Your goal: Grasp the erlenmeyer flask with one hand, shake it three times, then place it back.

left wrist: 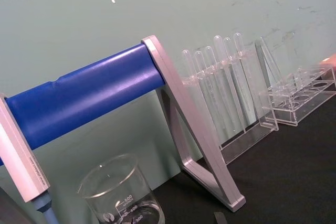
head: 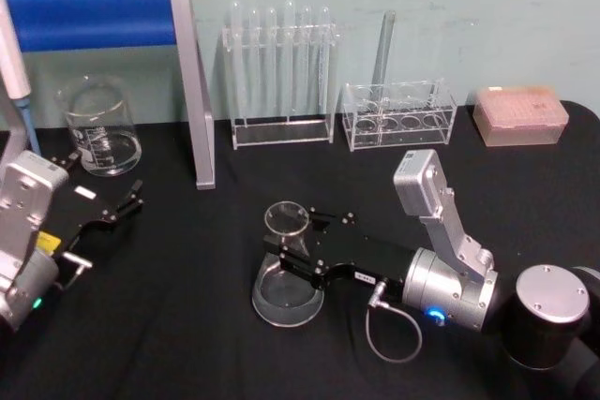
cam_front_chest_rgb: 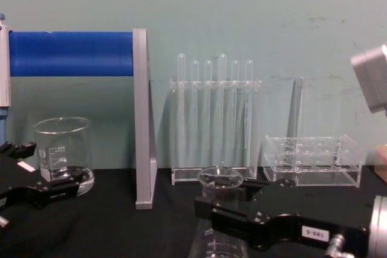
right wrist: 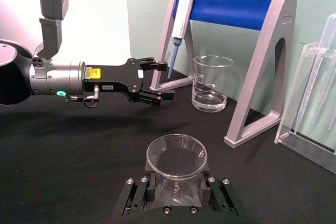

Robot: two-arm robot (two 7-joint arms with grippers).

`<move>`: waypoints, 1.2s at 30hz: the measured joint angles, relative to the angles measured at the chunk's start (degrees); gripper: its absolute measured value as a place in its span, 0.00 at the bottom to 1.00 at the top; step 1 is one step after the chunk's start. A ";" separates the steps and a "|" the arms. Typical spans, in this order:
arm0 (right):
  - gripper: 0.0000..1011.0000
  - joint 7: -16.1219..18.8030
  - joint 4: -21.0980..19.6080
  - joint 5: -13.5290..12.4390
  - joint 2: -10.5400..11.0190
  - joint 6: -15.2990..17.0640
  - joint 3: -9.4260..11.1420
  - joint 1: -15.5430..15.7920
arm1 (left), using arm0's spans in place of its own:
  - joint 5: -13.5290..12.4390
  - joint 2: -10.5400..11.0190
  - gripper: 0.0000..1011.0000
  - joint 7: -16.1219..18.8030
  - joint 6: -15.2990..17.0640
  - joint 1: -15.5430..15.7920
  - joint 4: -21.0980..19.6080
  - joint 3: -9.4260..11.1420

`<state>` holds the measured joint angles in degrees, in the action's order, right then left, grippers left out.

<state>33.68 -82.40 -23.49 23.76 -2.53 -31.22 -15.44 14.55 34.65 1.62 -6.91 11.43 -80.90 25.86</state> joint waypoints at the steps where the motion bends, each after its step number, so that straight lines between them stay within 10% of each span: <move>1: 0.44 0.03 -0.12 -0.02 0.07 0.01 0.02 0.02 | 0.00 0.00 0.99 0.00 0.00 0.00 0.00 0.00; 17: 0.44 -6.51 -10.64 -0.86 2.72 5.98 4.83 0.35 | 0.00 0.00 0.99 0.00 0.00 0.00 0.00 0.00; 36: 0.44 -14.22 -15.51 2.63 1.02 8.85 9.10 1.84 | 0.00 0.00 0.99 0.00 0.00 0.00 0.00 0.00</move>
<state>19.46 -97.91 -20.85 24.78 6.32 -22.12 -13.61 14.55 34.65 1.62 -6.91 11.43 -80.90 25.86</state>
